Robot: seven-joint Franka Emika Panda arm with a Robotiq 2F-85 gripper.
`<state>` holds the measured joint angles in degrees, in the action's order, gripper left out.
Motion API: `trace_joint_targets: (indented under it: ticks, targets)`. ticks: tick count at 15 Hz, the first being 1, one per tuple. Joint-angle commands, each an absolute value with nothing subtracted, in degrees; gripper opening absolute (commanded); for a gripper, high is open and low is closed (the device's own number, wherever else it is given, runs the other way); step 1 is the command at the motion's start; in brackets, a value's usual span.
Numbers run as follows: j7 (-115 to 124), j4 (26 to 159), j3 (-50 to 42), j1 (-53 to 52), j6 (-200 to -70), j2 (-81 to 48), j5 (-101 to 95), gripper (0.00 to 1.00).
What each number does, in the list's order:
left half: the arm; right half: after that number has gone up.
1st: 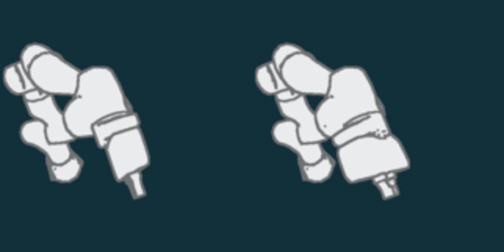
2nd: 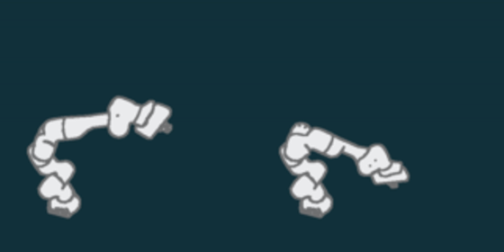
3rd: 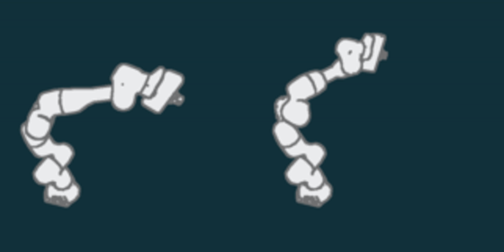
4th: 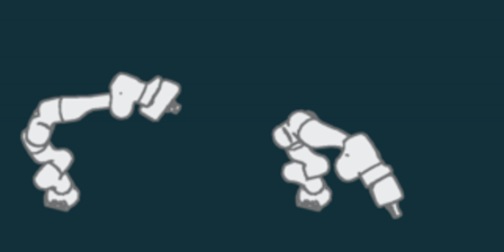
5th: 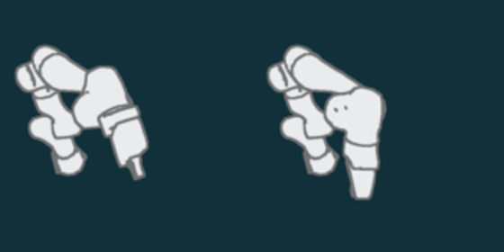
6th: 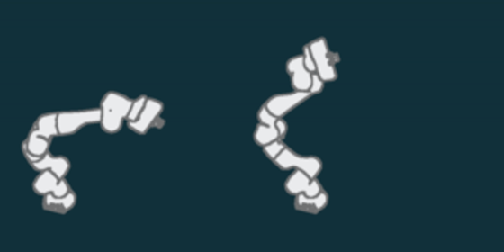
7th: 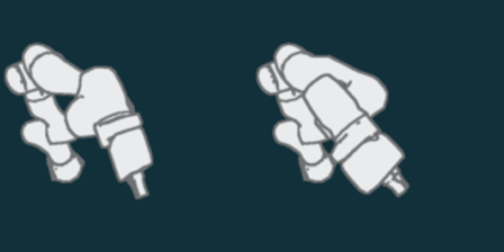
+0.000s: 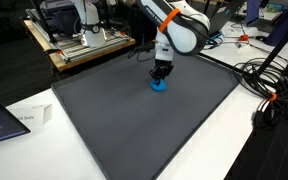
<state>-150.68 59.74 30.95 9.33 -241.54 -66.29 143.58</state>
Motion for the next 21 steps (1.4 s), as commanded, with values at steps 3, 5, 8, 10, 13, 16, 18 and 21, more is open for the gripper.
trace_joint_targets:
  ticks: [3,5,8,10,13,16,18,21]
  targets:
    - [-149.1,62.1,29.0,8.9,-242.4,-64.6,144.0,0.41]
    - [-148.9,63.2,28.9,9.2,-242.6,-63.6,144.0,0.5]
    - [-148.1,66.9,28.6,9.7,-242.6,-60.8,144.0,0.69]
    - [-147.1,69.6,29.4,10.5,-242.4,-58.7,144.0,0.84]
    - [-145.5,74.2,31.2,11.7,-242.2,-55.0,144.0,1.0]
    - [-140.6,79.8,32.2,12.2,-241.7,-51.1,144.0,1.0]
    - [-136.6,82.6,32.9,12.1,-241.7,-49.0,143.9,1.0]
    - [-131.1,85.6,36.1,13.0,-241.7,-46.4,144.0,1.0]
